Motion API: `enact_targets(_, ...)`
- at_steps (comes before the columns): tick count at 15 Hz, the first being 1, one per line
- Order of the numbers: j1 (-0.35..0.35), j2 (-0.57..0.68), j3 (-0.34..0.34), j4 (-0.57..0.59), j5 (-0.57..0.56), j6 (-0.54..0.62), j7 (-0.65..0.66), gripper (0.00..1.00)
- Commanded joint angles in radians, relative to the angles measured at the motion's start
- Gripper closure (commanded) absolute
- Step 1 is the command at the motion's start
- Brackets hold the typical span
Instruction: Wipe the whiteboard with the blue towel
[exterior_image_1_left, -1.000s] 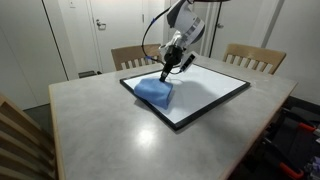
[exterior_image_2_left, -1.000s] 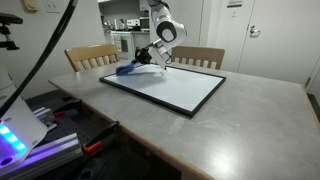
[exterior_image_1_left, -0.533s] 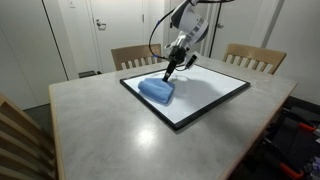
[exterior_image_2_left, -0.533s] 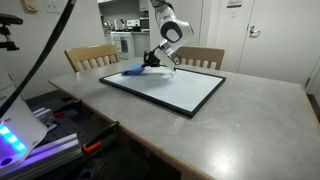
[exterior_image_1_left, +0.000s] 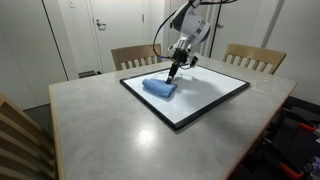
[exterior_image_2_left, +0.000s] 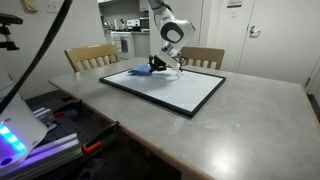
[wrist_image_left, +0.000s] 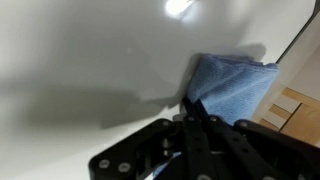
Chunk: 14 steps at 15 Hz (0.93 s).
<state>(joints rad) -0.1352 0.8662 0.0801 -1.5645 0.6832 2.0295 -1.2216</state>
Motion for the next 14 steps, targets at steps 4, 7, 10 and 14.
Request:
enact_targets(4, -0.003, -0.085, 0.001, -0.118, -0.113, 0.085, 0.125, 0.99)
enact_targets(7, -0.009, -0.112, 0.007, -0.155, -0.149, 0.114, 0.162, 0.99)
enact_targets(10, -0.016, -0.134, 0.009, -0.19, -0.174, 0.154, 0.196, 0.99)
enact_targets(14, -0.02, -0.17, 0.006, -0.24, -0.214, 0.203, 0.25, 0.99)
